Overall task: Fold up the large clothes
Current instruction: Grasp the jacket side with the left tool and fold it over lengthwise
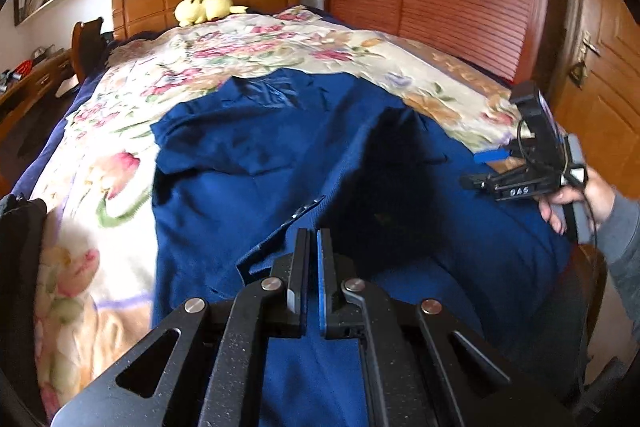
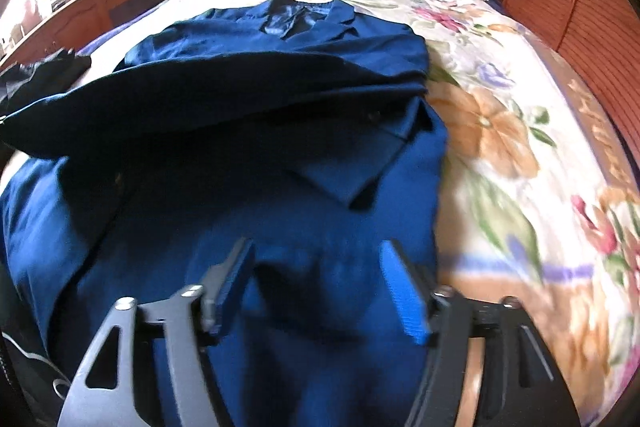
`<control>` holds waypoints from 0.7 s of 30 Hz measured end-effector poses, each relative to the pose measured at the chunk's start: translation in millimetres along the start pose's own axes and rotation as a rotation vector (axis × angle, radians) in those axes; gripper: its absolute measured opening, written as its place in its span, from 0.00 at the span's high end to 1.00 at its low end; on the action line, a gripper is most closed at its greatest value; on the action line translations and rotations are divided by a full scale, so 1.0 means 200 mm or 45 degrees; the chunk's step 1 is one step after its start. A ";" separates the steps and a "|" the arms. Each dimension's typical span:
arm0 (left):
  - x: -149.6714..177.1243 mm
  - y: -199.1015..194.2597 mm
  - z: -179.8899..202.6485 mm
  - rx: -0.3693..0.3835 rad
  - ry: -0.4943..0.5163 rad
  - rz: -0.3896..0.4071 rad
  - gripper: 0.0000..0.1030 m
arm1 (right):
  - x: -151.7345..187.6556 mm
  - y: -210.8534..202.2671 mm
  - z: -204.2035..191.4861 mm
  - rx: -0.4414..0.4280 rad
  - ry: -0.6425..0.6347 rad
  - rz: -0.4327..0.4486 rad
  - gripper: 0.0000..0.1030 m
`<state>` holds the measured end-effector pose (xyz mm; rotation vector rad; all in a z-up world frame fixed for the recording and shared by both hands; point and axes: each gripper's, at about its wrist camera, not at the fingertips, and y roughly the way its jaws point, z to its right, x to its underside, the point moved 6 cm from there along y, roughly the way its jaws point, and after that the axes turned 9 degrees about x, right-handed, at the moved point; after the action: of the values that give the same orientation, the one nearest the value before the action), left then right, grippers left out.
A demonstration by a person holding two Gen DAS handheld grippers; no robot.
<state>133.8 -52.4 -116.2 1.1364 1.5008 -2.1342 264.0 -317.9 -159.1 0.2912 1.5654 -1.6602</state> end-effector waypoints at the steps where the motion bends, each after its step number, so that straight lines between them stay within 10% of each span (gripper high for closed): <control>1: 0.02 0.01 0.02 0.009 0.001 -0.006 0.96 | 0.02 -0.02 0.01 0.010 -0.009 -0.003 0.24; 17: 0.13 -0.08 0.04 0.053 -0.098 0.010 0.93 | 0.16 -0.01 0.03 0.002 0.100 0.082 0.23; 21: 0.11 -0.16 -0.02 0.021 -0.117 0.063 0.78 | 0.16 0.00 0.03 0.010 0.093 0.078 0.21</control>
<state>101.7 -31.1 -111.9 1.0542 1.4033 -2.1388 244.6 -335.7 -179.5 0.4040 1.5885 -1.6247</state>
